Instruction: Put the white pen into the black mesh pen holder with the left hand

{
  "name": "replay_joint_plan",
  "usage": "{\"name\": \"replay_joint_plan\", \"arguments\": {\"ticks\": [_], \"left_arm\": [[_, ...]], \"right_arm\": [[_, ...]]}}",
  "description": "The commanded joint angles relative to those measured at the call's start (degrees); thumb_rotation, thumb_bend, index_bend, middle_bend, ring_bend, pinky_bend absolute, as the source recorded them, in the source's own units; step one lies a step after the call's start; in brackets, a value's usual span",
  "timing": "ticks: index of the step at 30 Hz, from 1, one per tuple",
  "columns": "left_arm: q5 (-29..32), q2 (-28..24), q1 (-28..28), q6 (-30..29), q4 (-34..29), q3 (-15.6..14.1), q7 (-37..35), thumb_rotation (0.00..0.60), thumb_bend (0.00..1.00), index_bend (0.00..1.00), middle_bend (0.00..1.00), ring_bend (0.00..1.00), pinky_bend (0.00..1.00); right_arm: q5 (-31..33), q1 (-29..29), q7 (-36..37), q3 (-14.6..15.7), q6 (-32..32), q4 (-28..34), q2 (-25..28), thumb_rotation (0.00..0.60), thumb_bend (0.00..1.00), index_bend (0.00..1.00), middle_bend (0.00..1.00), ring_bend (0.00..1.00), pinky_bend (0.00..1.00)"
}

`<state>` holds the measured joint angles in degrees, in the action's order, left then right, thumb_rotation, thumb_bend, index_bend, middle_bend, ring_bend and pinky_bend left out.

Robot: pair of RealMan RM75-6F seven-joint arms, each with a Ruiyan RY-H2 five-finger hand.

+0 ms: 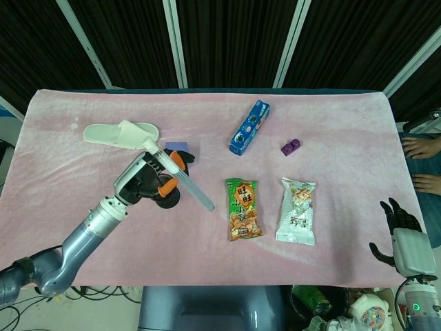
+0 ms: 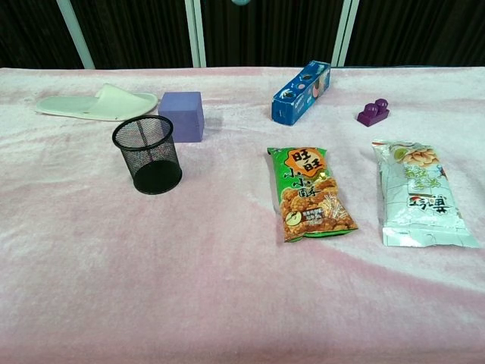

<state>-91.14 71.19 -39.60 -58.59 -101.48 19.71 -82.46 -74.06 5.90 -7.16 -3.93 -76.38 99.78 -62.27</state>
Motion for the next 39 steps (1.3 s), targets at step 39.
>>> {"name": "replay_joint_plan", "arguments": {"ticks": [39], "left_arm": [[-0.47,10.08,2.95,-12.71,12.5,-6.54,66.99,0.6,0.44,0.6,0.59,0.21,0.21]], "right_arm": [[1.11,0.2,-0.25,-0.06,0.73,0.51,0.33,0.6,0.19,0.0,0.0,0.1,0.13]]}}
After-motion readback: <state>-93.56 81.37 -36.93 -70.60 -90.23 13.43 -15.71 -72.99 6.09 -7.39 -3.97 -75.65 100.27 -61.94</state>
